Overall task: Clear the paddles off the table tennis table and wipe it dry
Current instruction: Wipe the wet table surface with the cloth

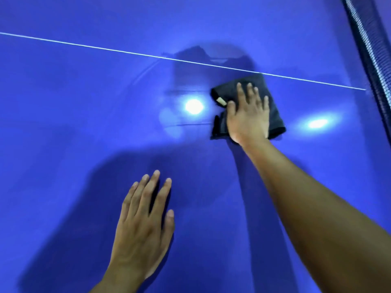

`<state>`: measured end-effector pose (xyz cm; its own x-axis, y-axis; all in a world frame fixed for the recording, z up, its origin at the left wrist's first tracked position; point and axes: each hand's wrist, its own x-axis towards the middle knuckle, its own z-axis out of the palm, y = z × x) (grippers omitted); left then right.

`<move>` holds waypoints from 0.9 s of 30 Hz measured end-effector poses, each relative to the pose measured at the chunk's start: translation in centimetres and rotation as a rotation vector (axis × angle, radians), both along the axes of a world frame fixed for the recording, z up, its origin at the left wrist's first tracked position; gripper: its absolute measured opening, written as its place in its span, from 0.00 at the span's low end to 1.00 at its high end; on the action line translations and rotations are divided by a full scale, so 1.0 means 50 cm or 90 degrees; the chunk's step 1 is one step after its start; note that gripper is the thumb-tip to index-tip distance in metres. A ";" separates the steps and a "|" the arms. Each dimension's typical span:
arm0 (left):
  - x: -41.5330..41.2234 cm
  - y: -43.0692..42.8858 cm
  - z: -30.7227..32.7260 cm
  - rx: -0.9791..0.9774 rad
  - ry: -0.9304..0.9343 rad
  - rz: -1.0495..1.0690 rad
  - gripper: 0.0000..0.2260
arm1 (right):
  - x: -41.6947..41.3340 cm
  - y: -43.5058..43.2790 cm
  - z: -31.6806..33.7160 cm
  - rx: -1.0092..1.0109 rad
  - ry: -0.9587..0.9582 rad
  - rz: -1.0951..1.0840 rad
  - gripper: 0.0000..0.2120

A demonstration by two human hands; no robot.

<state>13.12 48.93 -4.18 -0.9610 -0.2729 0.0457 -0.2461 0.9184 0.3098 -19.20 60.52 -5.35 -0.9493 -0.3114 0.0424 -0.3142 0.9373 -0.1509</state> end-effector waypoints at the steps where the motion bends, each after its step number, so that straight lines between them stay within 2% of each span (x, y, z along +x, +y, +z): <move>1: 0.022 -0.014 -0.002 0.000 0.004 0.007 0.25 | 0.025 -0.044 0.001 -0.010 0.005 0.019 0.30; 8: 0.108 -0.082 -0.007 0.023 -0.049 0.008 0.26 | 0.250 -0.303 -0.002 -0.056 -0.009 0.196 0.30; 15: 0.103 -0.069 -0.006 0.005 -0.056 0.031 0.26 | 0.292 -0.330 -0.010 -0.022 -0.034 0.254 0.29; 18: 0.096 -0.026 -0.001 0.003 -0.048 0.049 0.27 | 0.299 -0.258 -0.009 -0.036 -0.048 0.293 0.28; 20: 0.090 0.032 -0.002 0.001 -0.036 0.012 0.27 | 0.292 -0.170 -0.010 -0.051 -0.035 0.280 0.28; 24: 0.071 0.186 -0.006 -0.006 -0.024 -0.063 0.27 | 0.233 0.043 -0.002 -0.087 -0.042 0.193 0.28; 27: 0.058 0.272 -0.008 -0.011 -0.039 -0.051 0.28 | 0.178 0.213 0.000 -0.098 -0.024 0.097 0.28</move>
<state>16.01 62.55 -4.57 -0.9807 -0.1953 -0.0103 -0.1903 0.9407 0.2809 -10.31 71.18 -5.35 -0.8933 -0.4444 0.0668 -0.4425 0.8440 -0.3030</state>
